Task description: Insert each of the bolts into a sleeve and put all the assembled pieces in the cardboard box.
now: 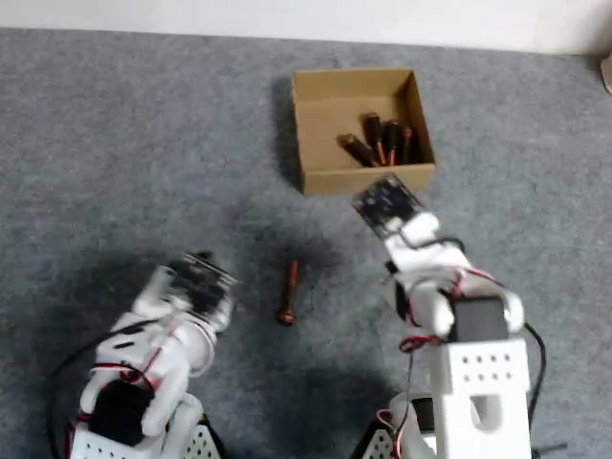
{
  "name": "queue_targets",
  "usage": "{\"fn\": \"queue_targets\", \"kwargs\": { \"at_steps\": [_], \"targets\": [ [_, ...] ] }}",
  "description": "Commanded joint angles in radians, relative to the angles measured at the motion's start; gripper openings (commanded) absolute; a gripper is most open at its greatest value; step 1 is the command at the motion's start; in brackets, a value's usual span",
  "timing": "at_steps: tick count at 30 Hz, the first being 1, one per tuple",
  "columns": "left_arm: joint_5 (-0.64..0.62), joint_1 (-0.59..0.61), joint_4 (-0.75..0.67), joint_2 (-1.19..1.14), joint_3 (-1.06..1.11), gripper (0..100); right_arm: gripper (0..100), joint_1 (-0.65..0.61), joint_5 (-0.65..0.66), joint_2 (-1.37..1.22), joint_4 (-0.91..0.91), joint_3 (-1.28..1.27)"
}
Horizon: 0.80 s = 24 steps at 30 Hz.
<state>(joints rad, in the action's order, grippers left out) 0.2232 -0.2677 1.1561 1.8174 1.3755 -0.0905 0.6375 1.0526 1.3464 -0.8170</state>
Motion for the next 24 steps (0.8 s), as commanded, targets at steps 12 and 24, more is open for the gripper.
{"fn": "queue_targets", "kwargs": {
  "at_steps": [12, 24],
  "targets": [
    [-0.153, -0.074, -0.146, -0.464, -0.145, 13, 0.5, 0.073, -0.046, 0.119, 0.001, -0.143],
    [-0.732, -0.171, -0.173, -1.348, -0.559, 13, 0.5, 0.076, -0.081, 0.125, -0.021, -0.194]
  ]
}}
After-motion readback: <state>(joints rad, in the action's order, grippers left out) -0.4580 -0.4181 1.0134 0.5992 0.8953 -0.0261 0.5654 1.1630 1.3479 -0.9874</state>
